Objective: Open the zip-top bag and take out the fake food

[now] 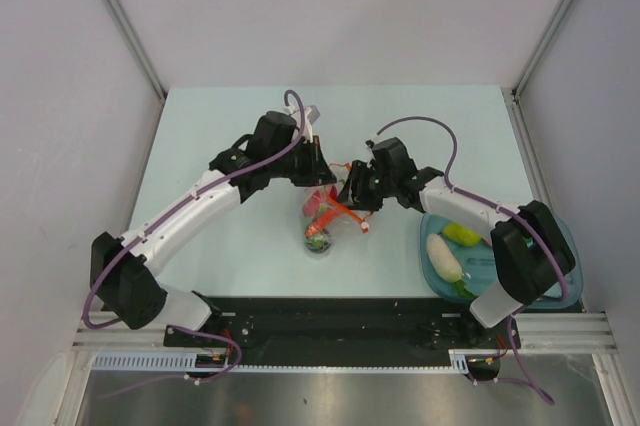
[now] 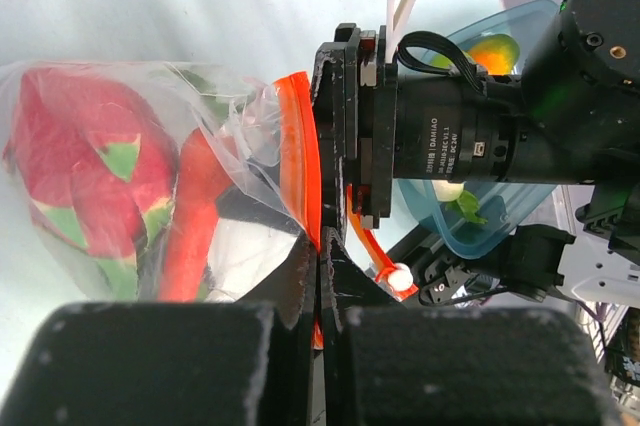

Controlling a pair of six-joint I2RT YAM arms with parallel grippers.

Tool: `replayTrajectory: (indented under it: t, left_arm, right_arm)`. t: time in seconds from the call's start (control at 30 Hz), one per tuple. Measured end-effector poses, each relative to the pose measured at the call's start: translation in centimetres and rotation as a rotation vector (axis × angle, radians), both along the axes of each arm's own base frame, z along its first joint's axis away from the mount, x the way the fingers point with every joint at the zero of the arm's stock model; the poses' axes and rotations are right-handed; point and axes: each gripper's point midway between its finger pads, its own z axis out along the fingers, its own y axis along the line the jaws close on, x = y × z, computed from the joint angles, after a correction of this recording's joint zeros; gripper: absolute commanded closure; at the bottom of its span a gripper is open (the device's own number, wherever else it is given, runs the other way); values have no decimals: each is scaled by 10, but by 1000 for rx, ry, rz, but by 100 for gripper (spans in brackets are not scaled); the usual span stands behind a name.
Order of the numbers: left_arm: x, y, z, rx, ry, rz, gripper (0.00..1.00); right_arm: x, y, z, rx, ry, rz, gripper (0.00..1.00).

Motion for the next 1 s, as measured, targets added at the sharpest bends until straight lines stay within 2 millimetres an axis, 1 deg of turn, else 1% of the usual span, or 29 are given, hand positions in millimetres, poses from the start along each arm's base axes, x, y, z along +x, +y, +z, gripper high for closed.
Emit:
replayTrajectory:
  t: [0.1,0.17,0.27,0.4,0.47,0.63,0.67,0.73,0.77,0.83,0.87,0.93,1.0]
  left_arm:
    - [2,-2,-6,7,12,-2,100]
    - [3,-3,-10,14,22,-4,100]
    - [3,-4,-16,21,34,-7,100]
    - [2,-3,-20,32,46,-9,100]
    - [2,-3,-20,33,47,-9,100]
    - [0,-1,-24,34,52,-6,100]
    - [-1,-1,-26,36,55,-6,100]
    - [-3,0,-28,38,58,-7,100]
    - [-3,0,-28,37,57,-7,100]
    - [-2,0,-27,35,55,-7,100]
    - [-2,0,-27,35,54,-7,100]
    - [-2,0,-27,35,54,-7,100]
    - [-2,0,-27,35,53,-7,100]
  right_arm:
    - [-1,2,-4,9,30,-9,35]
    - [-1,4,-9,13,51,-14,33]
    - [-2,6,-22,8,97,-22,32]
    - [-1,8,-38,-4,135,-34,33]
    - [0,9,-41,-5,137,-34,37]
    - [3,10,-45,-16,130,-29,41]
    - [3,11,-45,-19,124,-23,48]
    - [4,11,-45,-23,113,-14,56]
    - [5,11,-44,-22,109,-11,67]
    - [8,12,-42,-22,97,-4,75]
    - [8,13,-42,-22,92,0,82]
    - [10,14,-39,-18,82,7,92]
    - [10,16,-38,-18,69,18,97]
